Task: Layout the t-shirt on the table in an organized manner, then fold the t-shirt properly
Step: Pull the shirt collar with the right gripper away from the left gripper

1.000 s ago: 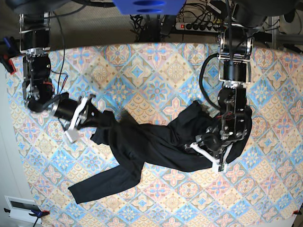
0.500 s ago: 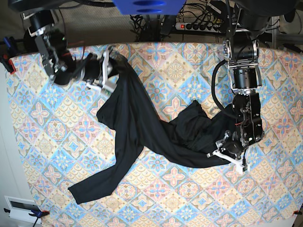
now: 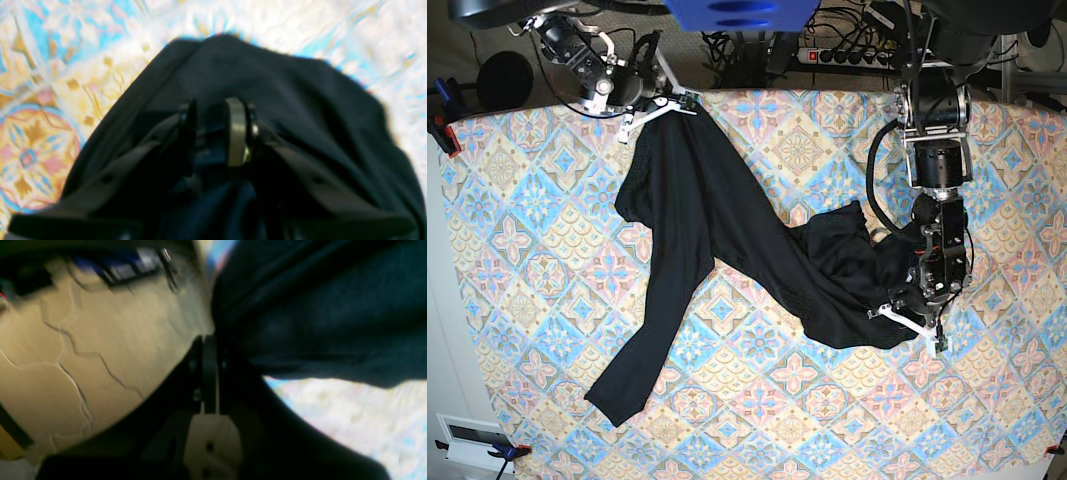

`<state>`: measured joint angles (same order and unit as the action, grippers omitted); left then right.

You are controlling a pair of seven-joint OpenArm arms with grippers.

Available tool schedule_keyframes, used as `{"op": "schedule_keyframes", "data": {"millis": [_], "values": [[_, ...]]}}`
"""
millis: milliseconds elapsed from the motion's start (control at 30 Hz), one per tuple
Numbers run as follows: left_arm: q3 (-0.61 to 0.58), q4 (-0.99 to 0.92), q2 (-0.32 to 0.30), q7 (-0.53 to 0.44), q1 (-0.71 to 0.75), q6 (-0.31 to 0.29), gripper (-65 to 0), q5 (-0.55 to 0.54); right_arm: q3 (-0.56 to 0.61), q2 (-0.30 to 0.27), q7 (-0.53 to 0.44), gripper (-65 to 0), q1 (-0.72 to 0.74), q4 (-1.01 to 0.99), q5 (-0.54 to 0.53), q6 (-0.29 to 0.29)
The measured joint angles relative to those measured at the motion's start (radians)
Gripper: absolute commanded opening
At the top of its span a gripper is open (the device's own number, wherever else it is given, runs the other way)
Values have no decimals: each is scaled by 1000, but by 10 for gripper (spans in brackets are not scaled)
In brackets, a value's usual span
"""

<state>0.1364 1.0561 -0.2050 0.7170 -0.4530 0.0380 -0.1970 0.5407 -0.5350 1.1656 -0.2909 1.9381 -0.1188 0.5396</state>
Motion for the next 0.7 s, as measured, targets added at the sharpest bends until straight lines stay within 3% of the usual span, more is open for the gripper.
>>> {"op": "schedule_keyframes", "data": {"millis": [167, 333, 433, 567, 700], "values": [[0, -96, -2, -143, -4, 6, -413, 8, -106, 18, -54, -521, -61, 0, -9, 8], [2, -170, -3, -256, -13, 5, -380, 8, -259, 79, -87, -516, -129, -1, -23, 26], [2, -307, -3, -269, -76, 6, -380, 7, -275, 105, -45, -516, -130, 13, -16, 30], [2, -540, 10, -367, -206, 7, -380, 8, -278, 125, -19, -516, -132, 28, -11, 29], [-51, -611, 24, -456, -227, 6, -380, 15, -278, 142, 10, -516, -119, 29, -11, 30]]}}
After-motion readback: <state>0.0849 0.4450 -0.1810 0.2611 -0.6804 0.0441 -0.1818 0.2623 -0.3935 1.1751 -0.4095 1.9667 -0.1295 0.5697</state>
